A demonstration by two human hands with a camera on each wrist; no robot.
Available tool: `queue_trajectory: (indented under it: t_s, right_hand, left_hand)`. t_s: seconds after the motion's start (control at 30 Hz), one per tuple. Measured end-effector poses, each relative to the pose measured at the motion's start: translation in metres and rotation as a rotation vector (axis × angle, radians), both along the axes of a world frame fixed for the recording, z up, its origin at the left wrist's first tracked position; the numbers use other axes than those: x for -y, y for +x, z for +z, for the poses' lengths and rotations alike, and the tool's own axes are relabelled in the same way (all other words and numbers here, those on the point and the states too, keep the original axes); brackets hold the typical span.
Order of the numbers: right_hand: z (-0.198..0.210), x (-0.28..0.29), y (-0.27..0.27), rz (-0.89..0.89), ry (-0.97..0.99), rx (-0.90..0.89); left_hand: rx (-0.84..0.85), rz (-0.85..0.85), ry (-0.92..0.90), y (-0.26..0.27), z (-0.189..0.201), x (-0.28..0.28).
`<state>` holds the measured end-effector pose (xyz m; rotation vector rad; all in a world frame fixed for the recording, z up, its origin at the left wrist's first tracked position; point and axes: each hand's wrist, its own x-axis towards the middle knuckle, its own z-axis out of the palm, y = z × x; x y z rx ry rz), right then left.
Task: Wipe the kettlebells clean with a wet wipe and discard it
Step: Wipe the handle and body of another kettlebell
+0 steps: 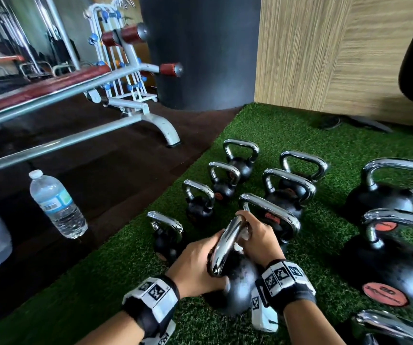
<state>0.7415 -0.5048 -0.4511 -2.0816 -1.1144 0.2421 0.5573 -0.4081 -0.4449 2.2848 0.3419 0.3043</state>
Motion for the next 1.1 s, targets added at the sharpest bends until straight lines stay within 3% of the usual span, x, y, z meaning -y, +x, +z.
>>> queue_trajectory:
  t_s: [0.07,0.2,0.4,0.57,0.7,0.87,0.93,1.1]
  right_hand:
    - [0.005,0.004,0.002,0.008,-0.055,0.016]
    - [0.014,0.015,0.003,-0.045,-0.106,0.031]
    - [0.039,0.06,0.008,-0.051,-0.255,0.065]
    - [0.046,0.084,-0.006,0.036,-0.327,0.03]
    - [0.045,0.088,-0.017,0.07,-0.324,0.045]
    - [0.049,0.105,-0.02,0.082,-0.282,0.017]
    - [0.056,0.128,-0.012,0.028,-0.247,-0.02]
    - [0.087,0.207,0.018,-0.267,-0.08,0.085]
  left_hand:
    - [0.018,0.05,-0.033,0.002,0.004,0.009]
    - [-0.118,0.005,0.034,-0.001,0.02,-0.001]
    - [-0.407,-0.211,0.547,0.025,0.059,-0.041]
    - [-0.468,-0.347,0.858,0.051,0.073,-0.057]
    - [-0.528,-0.357,0.884,0.056,0.078,-0.052]
    - [-0.604,-0.226,0.924,0.058,0.088,-0.014]
    - [-0.528,-0.178,0.914,0.062,0.09,0.016]
    - [0.081,-0.003,0.495,0.079,0.07,0.121]
